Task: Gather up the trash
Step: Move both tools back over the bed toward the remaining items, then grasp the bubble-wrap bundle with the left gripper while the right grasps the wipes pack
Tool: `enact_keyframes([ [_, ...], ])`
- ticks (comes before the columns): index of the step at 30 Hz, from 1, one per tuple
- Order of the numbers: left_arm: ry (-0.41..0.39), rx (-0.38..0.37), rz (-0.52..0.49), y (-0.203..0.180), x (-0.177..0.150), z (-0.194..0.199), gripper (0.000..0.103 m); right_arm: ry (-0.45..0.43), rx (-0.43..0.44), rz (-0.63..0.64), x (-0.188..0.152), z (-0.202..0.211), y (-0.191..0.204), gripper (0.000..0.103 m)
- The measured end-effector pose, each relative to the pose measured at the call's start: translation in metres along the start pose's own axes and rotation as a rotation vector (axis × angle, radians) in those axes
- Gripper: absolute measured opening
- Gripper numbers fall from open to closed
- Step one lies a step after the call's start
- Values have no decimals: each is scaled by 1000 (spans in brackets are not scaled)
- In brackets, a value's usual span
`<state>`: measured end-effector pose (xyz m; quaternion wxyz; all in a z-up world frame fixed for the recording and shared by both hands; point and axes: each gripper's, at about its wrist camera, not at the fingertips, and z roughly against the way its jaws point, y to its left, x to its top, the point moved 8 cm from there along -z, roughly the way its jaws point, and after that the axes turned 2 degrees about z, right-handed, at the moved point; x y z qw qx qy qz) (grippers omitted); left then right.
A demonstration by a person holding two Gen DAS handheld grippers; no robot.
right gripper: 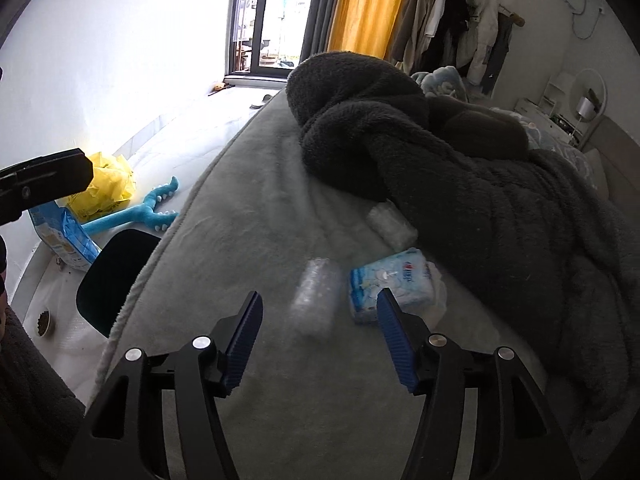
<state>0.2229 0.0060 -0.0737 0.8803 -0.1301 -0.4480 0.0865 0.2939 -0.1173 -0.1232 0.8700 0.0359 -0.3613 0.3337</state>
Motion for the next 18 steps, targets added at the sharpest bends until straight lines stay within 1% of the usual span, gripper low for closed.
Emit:
enact_keyframes([
  [1, 5, -1, -3, -3, -1, -3, 93, -5, 9, -5, -1, 0, -5, 70],
  [3, 19, -10, 0, -9, -3, -11, 93, -9, 23, -7, -6, 1, -14, 71],
  [5, 32, -24, 5, -15, -6, -20, 93, -9, 15, 18, -9, 0, -20, 72],
  [11, 87, -76, 23, -36, -13, -42, 93, -22, -5, 122, -18, -8, -38, 72],
  [14, 129, -104, 36, -45, -22, -56, 93, -53, -30, 179, -20, -10, -43, 79],
  [18, 179, -114, 47, -52, -35, -73, 93, -94, -72, 285, -26, -18, -47, 82],
])
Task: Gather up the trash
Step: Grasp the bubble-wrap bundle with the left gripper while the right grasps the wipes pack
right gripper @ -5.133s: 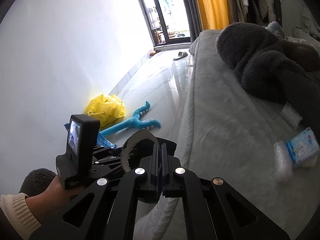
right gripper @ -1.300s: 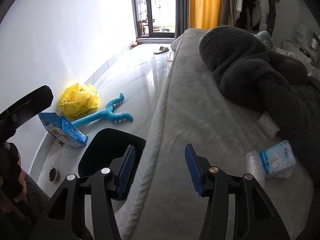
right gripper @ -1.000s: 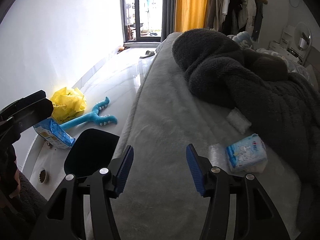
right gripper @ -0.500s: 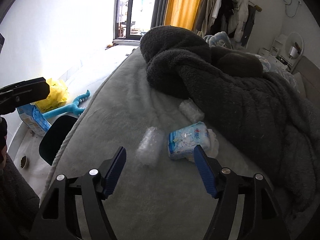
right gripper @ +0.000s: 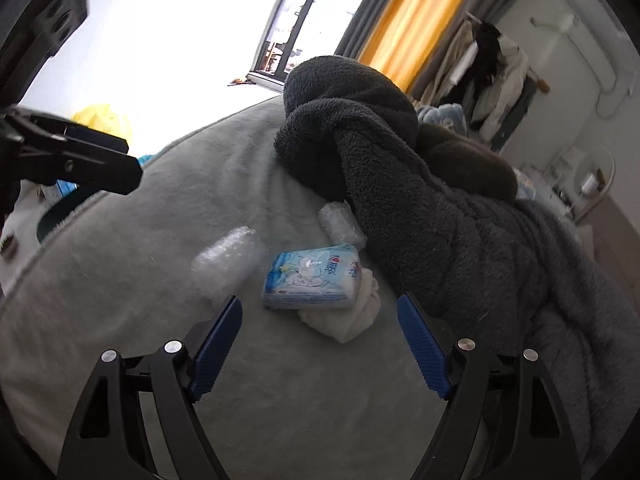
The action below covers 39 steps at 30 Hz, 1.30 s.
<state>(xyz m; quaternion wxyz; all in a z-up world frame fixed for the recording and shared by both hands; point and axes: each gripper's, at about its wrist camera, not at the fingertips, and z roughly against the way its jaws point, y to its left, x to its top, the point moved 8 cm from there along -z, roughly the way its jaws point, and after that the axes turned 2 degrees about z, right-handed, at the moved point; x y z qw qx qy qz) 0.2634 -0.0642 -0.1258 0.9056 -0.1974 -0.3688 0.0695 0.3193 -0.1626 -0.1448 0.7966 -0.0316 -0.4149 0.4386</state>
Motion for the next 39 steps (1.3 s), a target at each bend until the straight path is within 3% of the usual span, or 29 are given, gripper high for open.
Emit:
enact_keyframes([
  [6, 56, -37, 21, -6, -7, -24, 92, -36, -33, 104, -8, -11, 9, 88],
  [18, 160, -96, 7, -23, -11, -76, 78, -37, -18, 66, -13, -24, 6, 91],
  [33, 151, -151, 63, -11, 1, -93, 38, -9, -34, 112, -8, -43, 23, 91],
  [39, 97, -136, 69, -1, 14, -79, 37, 12, -64, 118, -5, -51, 22, 91],
])
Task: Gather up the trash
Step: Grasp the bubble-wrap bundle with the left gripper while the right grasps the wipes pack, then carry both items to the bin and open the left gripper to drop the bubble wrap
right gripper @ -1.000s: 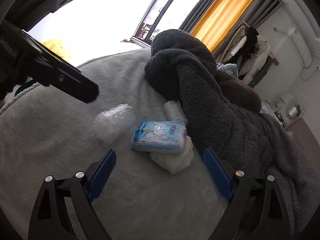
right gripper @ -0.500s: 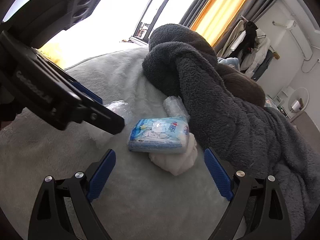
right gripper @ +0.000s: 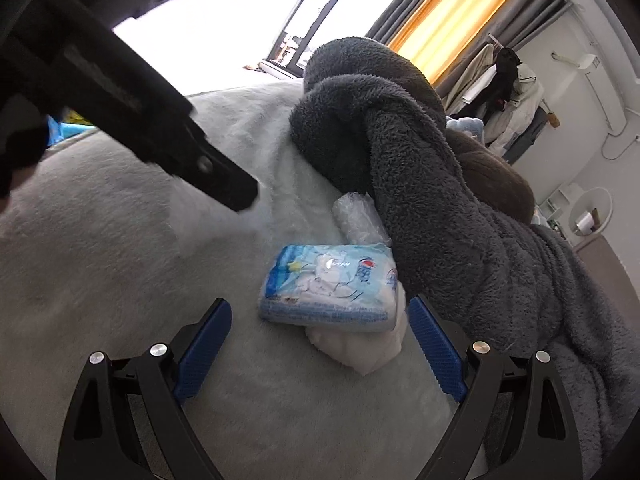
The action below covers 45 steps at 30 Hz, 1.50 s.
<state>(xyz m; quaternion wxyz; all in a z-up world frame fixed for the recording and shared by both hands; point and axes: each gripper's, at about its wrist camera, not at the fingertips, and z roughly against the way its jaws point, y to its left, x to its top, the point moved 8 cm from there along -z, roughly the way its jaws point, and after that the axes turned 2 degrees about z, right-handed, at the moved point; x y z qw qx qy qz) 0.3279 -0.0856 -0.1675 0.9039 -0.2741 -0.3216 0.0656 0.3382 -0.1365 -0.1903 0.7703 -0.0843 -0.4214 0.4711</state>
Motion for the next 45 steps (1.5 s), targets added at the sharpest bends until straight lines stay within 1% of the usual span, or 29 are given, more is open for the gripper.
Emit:
enact_keyframes([
  [9, -41, 32, -24, 16, 9, 21, 37, 71, -17, -33, 7, -20, -7, 91],
  [11, -48, 39, -32, 19, 11, 26, 37, 87, -20, -43, 7, -24, -8, 86],
  [13, -53, 40, -42, 20, 12, 31, 37, 111, -13, -54, 7, -28, -9, 76],
  [17, -66, 60, -67, 23, 14, 39, 37, 129, -7, -83, 8, -32, -13, 73],
  [24, -107, 70, -68, 31, 19, 58, 37, 100, -10, -158, 25, -24, -24, 73],
  [29, -127, 93, -71, 40, 19, 73, 37, 70, 14, -244, 42, -14, -27, 73],
  [40, -186, 214, -141, 59, 10, 114, 37, 12, 112, -459, 70, 12, -25, 73],
  [45, -214, 277, -209, 61, 9, 128, 37, -5, 168, -559, 79, 24, -16, 73],
])
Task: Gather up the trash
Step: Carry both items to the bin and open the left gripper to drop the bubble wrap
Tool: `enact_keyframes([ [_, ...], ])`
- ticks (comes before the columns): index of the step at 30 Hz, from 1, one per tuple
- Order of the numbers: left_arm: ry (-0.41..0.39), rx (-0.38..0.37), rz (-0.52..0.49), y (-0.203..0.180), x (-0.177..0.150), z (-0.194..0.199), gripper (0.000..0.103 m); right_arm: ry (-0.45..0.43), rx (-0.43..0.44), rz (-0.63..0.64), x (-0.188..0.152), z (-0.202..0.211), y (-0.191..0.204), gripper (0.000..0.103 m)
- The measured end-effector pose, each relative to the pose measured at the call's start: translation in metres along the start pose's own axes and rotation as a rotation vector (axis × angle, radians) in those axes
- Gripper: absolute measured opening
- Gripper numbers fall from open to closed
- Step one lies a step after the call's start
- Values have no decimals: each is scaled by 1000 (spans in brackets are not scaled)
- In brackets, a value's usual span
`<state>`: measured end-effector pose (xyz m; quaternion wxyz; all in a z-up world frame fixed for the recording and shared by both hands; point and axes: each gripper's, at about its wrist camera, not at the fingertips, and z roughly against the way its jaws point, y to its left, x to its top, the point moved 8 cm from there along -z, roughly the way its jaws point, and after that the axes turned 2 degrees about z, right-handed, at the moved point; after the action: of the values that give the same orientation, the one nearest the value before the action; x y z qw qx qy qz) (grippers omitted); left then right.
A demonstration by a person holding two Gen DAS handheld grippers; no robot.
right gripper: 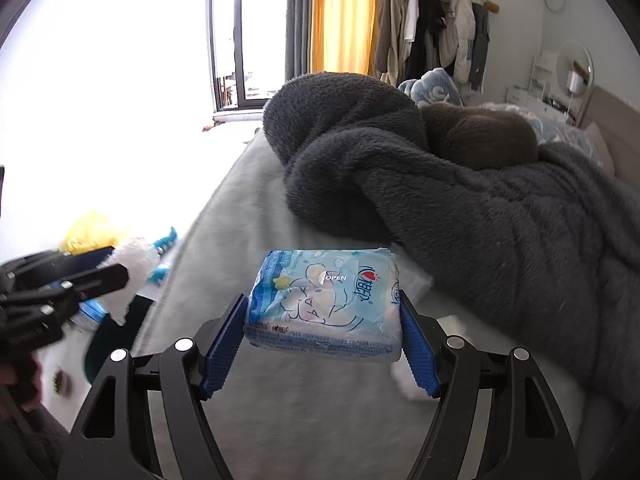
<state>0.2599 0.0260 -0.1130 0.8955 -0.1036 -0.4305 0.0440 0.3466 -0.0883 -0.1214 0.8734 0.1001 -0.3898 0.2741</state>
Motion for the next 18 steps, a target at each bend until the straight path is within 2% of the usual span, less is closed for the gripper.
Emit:
enact_keyframes([
  [9, 9, 76, -37, 19, -18, 5, 37, 15, 104, -165, -7, 13, 28, 73],
  [18, 89, 151, 2, 54, -56, 3, 37, 76, 202, -266, -25, 5, 67, 73],
])
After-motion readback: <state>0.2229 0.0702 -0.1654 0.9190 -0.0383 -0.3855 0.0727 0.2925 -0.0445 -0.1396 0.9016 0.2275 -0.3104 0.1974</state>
